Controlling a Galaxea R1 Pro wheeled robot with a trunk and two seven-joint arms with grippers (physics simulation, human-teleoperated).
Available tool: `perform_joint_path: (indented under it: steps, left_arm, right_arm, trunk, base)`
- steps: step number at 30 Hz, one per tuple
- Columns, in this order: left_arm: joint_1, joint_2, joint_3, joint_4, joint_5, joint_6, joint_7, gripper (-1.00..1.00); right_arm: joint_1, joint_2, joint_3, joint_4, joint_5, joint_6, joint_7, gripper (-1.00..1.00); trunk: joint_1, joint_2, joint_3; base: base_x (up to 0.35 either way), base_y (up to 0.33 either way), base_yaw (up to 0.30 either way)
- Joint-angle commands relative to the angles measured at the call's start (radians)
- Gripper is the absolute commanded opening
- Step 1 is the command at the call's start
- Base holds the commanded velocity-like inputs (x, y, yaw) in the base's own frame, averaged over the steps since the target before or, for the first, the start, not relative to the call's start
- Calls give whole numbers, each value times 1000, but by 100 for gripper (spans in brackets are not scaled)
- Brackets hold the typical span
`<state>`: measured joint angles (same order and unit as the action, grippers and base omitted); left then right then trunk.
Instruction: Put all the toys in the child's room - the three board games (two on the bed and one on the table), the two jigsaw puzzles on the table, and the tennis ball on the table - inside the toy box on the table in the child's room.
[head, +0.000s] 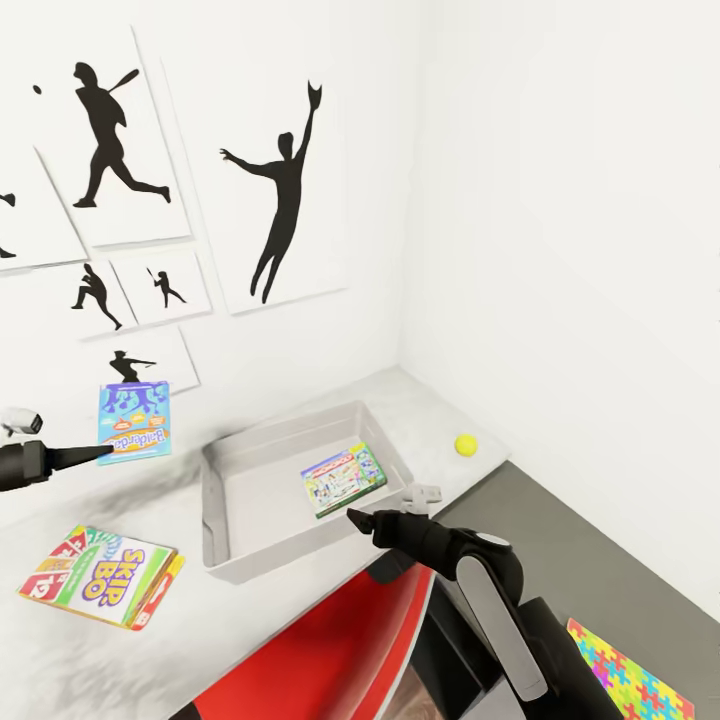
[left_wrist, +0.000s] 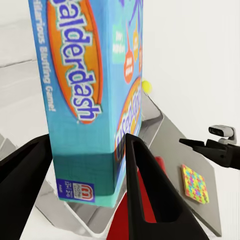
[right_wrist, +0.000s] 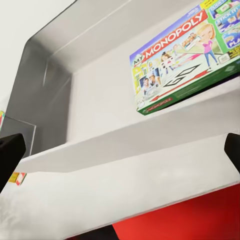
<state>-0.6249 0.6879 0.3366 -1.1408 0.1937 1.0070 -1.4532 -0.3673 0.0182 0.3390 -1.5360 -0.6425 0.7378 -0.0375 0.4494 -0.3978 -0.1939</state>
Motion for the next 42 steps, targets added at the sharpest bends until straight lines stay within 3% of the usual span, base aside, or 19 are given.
perform_joint_path:
  steps: [1, 6, 15, 20, 24, 30, 39, 42]
  left_arm:
    - [-1, -3, -2, 0, 1, 10, -3, -100]
    - [-1, -31, -34, 1, 0, 15, 2, -100]
    - [-1, -59, -47, 4, -4, 19, 7, -100]
    - [-1, -95, -49, 8, -6, 20, 11, -100]
    - [-1, -131, -50, 11, -6, 23, 33, -100]
    - [-2, -208, -58, 12, -5, 29, 106, -100]
    - [-5, -288, -121, 13, -4, 30, 131, -100]
    - [-6, -318, -133, 23, -3, 30, 181, -100]
  right_arm:
    - [-1, 0, 0, -1, -5, 4, -4, 100]
    - [0, 0, -1, -1, -5, 4, -4, 100]
    - [0, 0, -1, -1, -5, 3, -4, 100]
    - [0, 0, -2, -1, -5, 3, -4, 100]
    - [0, 0, -3, -1, -5, 3, -4, 100]
    - [0, 0, -3, -1, -5, 4, -4, 100]
    - [0, -1, -5, -1, -5, 3, -4, 100]
    - [0, -3, -5, -1, -5, 3, -4, 100]
  trunk:
    - [1, -2, -2]
    - [1, -2, -2]
    - [1, -2, -2]
    - [1, -2, -2]
    - [1, -2, -2]
    - [1, -2, -2]
    - [1, -2, -2]
    - [1, -2, -2]
  base:
    - [6, -13, 0]
    - [2, -5, 0]
    - [0, 0, 0]
    - [0, 0, 0]
    - [0, 0, 0]
    - [0, 0, 0]
    - [0, 0, 0]
    - [0, 0, 0]
